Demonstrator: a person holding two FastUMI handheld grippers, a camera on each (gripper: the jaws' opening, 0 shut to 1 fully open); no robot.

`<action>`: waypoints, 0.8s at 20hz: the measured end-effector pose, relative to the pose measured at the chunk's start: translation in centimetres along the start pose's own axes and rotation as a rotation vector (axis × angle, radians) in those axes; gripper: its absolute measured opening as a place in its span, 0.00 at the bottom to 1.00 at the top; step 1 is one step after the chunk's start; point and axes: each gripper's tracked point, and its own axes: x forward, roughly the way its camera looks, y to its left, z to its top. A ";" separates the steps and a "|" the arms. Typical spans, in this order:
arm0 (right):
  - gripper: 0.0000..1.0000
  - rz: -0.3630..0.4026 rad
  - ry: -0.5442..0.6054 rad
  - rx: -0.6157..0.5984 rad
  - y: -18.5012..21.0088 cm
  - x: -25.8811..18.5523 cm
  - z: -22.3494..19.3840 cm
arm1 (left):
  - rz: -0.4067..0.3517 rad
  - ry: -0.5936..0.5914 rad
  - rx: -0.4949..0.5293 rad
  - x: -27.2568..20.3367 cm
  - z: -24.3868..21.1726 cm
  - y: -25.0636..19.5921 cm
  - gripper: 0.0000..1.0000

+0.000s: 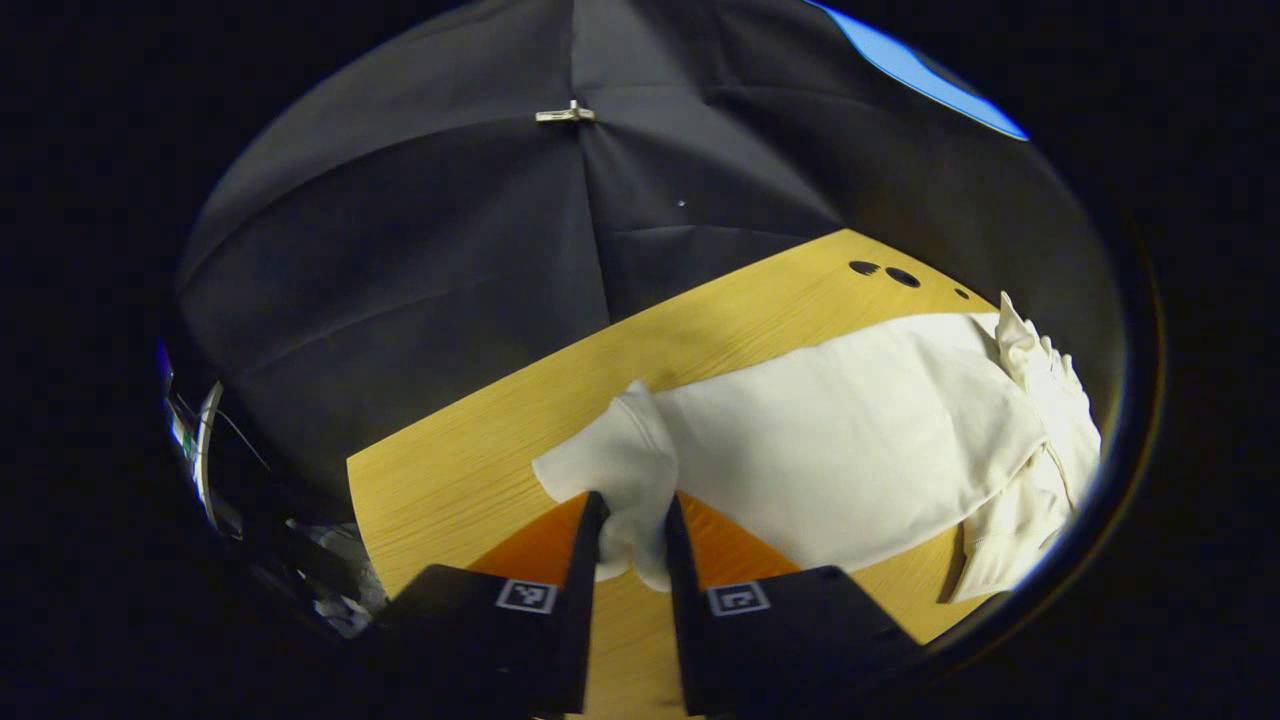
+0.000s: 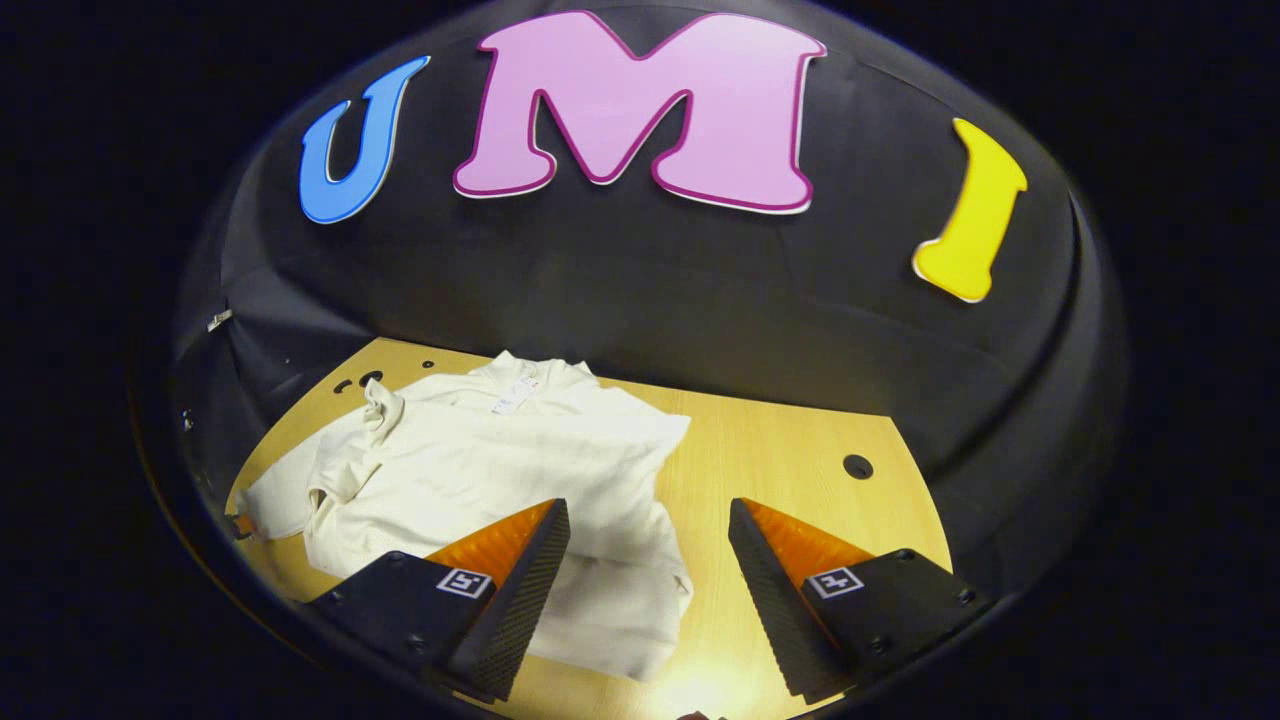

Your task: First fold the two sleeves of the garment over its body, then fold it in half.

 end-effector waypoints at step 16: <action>0.98 -0.085 0.008 0.105 -7.1 -2.9 -2.2 | -0.194 -0.013 -0.065 -2.6 8.6 -5.7 0.06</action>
